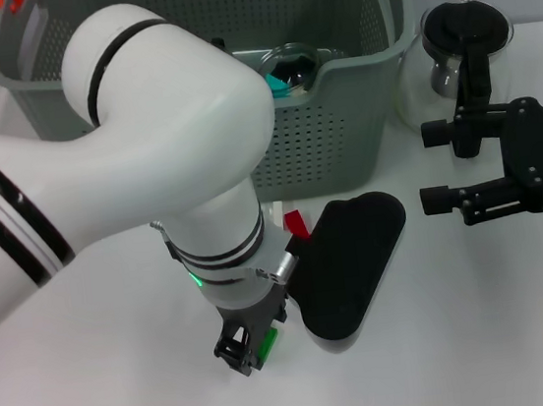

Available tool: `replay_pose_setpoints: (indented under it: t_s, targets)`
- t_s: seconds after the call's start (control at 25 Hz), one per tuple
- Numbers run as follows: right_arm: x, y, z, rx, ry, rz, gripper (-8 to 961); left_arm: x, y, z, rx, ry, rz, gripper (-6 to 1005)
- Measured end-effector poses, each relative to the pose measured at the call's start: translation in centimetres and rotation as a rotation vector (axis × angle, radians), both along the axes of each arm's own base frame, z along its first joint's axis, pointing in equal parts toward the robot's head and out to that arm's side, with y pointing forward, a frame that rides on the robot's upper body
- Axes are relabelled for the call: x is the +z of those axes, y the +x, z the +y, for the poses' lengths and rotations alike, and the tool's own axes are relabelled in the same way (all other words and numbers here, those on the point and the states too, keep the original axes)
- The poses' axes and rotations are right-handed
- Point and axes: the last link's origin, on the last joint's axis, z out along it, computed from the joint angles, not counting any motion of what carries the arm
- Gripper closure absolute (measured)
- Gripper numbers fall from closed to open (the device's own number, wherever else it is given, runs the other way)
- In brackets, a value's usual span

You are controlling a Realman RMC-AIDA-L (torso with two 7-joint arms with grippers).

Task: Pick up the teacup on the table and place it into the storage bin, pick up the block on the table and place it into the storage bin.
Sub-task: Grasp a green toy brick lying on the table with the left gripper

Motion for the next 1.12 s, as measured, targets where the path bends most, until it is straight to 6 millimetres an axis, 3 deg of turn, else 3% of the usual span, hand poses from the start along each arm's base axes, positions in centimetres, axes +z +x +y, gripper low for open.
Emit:
replay_pose_setpoints:
  t_s: [1.12]
  targets:
    - [-0.01,0.07,0.21,-0.001,0.013,-0.005,26,-0.57,-0.42,0.46,0.025,-0.013,0.030,490]
